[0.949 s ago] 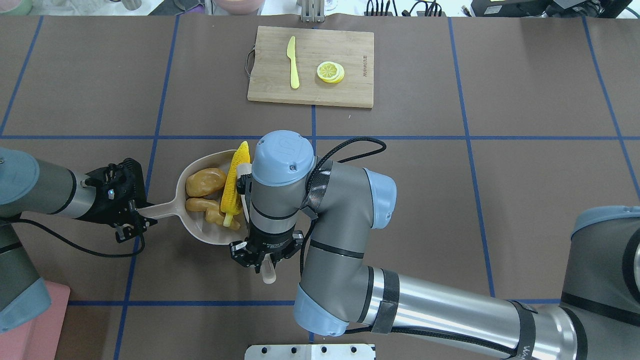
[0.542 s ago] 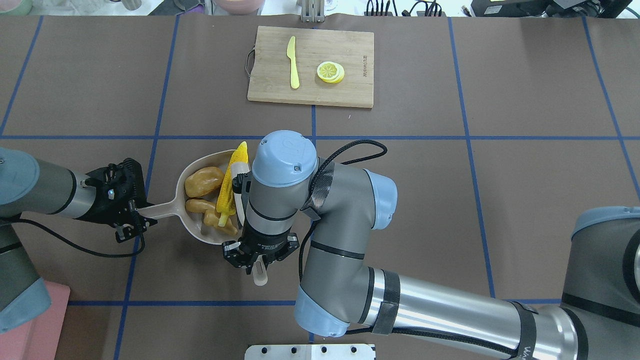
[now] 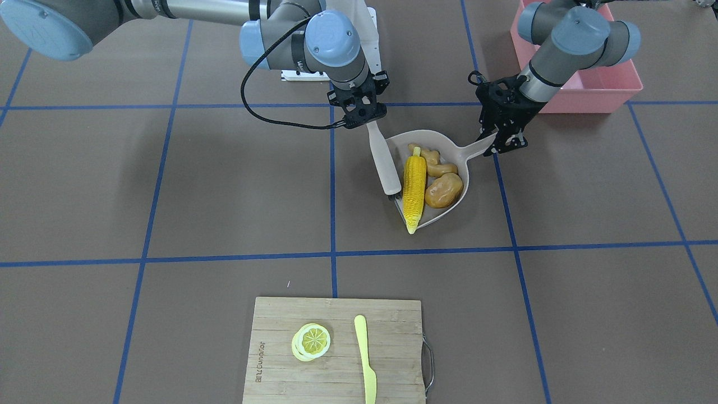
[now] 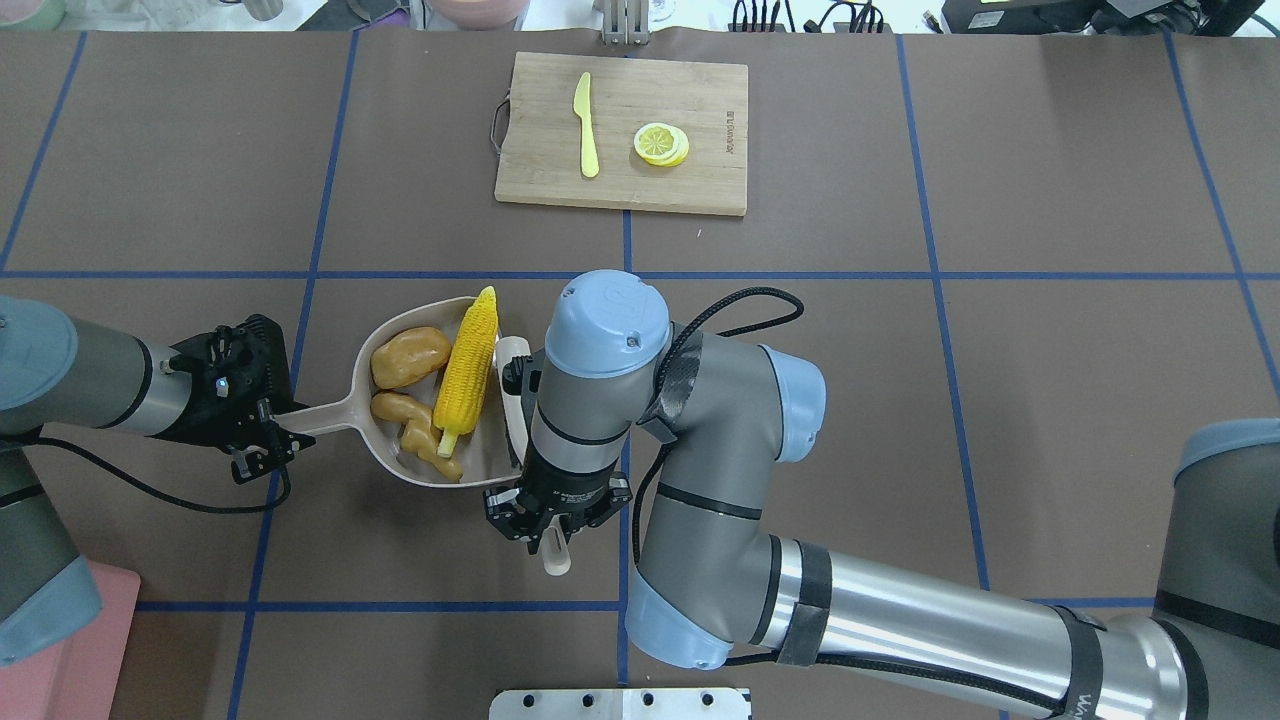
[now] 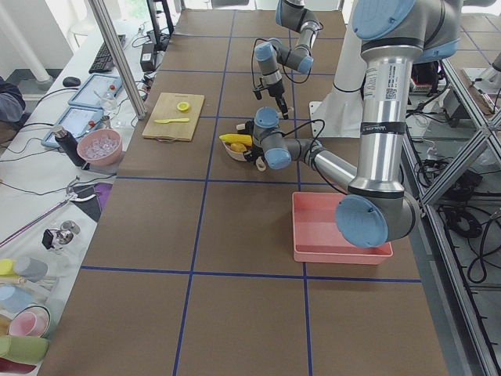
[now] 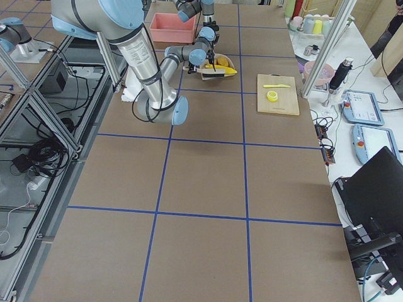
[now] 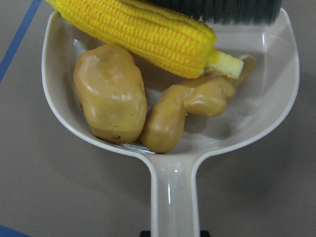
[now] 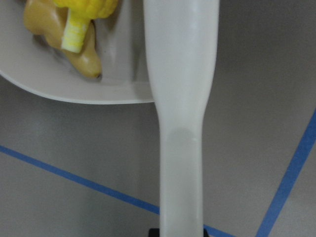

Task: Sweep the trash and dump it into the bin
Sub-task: 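Lift the loaded dustpan with the left gripper while the right gripper withdraws the brush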

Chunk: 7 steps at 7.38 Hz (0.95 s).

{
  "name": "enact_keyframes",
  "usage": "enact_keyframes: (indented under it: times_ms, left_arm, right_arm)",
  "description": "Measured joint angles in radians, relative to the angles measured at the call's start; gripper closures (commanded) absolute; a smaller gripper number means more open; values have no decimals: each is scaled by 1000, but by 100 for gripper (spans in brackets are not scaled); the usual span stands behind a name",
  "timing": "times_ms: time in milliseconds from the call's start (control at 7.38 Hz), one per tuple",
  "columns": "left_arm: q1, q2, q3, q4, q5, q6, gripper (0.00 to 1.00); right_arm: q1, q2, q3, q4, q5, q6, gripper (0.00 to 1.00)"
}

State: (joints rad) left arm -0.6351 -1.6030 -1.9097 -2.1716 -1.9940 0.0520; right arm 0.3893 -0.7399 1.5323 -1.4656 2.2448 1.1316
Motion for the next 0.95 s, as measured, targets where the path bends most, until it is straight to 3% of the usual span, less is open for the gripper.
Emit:
enact_keyframes:
  times_ms: [542, 949]
  left_arm:
    - [-2, 0, -17, -9, 1, -3, 100]
    - [-4, 1, -18, -53, 3, -49, 100]
  right_arm:
    - [44, -44, 26, -17, 4, -8, 100]
    - [50, -122, 106, -30, 1, -14, 100]
